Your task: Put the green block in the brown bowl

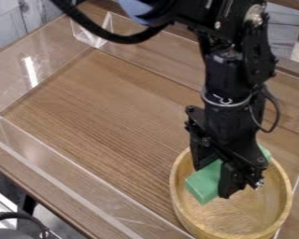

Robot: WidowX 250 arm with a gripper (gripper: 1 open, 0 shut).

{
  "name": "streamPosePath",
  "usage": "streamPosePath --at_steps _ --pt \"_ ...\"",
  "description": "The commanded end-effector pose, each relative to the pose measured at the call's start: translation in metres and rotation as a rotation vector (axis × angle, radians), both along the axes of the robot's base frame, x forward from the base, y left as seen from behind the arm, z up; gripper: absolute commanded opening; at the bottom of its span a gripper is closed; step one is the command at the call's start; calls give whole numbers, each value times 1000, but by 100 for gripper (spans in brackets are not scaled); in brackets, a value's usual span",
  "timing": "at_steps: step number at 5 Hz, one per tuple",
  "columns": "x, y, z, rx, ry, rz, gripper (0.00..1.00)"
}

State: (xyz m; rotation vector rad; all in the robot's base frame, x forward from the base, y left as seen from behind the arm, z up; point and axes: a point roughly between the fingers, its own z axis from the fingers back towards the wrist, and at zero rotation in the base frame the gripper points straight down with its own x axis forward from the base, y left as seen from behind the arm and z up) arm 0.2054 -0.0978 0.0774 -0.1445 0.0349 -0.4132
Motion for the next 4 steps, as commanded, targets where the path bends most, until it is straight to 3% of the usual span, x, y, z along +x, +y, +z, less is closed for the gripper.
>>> streamPosePath --at_steps 1,4 --pt "8 0 6 -22 -31 11 0" --pt "12 4 2 -42 -27 27 0"
